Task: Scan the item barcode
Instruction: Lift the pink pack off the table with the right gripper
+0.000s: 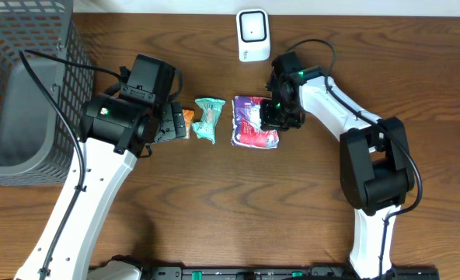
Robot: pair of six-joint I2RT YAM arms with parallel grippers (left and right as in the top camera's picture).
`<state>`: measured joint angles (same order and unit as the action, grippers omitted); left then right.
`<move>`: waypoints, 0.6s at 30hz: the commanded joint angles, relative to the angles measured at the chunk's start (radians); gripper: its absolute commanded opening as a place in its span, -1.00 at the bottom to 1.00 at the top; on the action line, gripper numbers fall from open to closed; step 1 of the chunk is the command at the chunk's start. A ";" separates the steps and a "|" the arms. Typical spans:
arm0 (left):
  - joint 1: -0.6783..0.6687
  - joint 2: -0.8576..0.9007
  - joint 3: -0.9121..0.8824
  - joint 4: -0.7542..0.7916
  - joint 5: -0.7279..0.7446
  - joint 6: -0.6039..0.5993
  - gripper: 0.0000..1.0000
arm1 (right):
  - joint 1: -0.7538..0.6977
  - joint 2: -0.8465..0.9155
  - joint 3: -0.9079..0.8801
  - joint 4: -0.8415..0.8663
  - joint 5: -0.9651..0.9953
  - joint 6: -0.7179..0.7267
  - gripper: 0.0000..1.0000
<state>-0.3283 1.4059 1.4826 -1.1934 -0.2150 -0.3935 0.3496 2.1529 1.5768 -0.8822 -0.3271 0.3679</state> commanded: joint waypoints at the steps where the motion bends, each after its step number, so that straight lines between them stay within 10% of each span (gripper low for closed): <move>1: 0.005 -0.005 0.008 -0.003 -0.002 -0.009 0.96 | 0.003 -0.004 0.050 -0.038 0.032 -0.001 -0.98; 18: 0.005 -0.005 0.008 -0.003 -0.002 -0.009 0.96 | 0.037 -0.004 0.308 -0.582 0.932 0.189 -0.98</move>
<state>-0.3283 1.4059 1.4826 -1.1942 -0.2146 -0.3935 0.3752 2.1529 1.8748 -1.4322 0.3264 0.4675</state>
